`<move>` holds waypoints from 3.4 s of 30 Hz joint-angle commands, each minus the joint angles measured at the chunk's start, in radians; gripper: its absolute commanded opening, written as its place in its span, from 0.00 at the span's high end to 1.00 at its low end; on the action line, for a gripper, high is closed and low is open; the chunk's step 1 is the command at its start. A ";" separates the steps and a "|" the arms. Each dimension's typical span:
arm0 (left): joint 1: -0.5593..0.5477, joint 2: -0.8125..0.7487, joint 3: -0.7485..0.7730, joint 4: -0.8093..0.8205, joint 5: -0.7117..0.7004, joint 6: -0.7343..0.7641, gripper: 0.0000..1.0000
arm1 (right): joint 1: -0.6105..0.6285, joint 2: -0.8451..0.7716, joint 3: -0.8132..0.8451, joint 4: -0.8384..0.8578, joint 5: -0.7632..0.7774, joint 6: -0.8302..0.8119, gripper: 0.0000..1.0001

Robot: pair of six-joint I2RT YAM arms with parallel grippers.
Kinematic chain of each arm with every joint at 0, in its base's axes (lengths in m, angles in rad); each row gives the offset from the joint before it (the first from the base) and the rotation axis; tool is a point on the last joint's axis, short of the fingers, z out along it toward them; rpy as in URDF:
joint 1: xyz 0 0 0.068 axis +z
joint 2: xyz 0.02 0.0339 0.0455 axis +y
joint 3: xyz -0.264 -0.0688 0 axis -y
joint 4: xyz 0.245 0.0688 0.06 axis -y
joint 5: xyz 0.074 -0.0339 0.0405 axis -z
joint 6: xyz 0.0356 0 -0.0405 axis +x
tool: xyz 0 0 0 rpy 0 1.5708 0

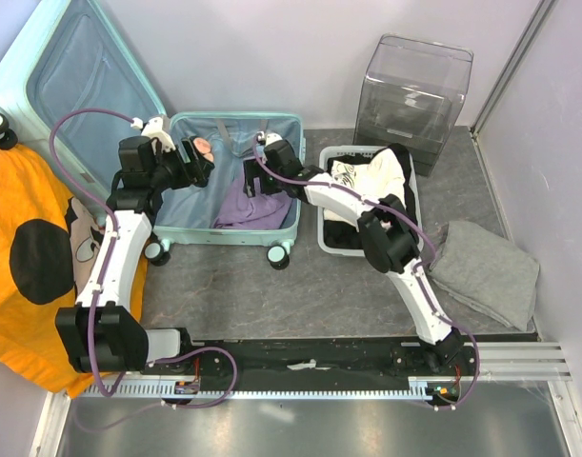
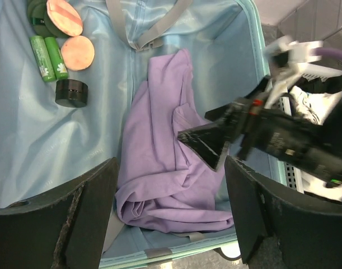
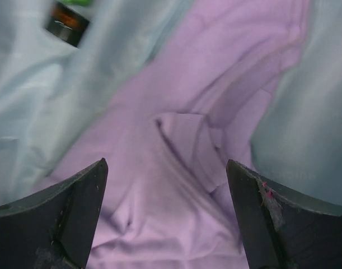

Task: Open, take out, and arrange the luggage
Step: Pick up the clothes from the luggage, then place the clothes in the bin.

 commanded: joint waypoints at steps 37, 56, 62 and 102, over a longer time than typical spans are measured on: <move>0.001 -0.020 -0.004 0.041 0.102 -0.018 0.17 | 0.007 -0.075 0.026 0.170 0.014 0.126 1.00; 0.000 -0.003 -0.026 0.084 0.175 -0.067 0.17 | -0.041 -0.437 -0.246 0.267 0.107 0.077 1.00; 0.000 0.005 -0.034 0.110 0.221 -0.090 0.17 | -0.079 -0.564 -0.365 0.256 0.181 0.066 1.00; -0.106 0.022 -0.053 0.156 0.310 -0.129 0.18 | -0.270 -1.082 -0.724 0.160 0.134 0.078 1.00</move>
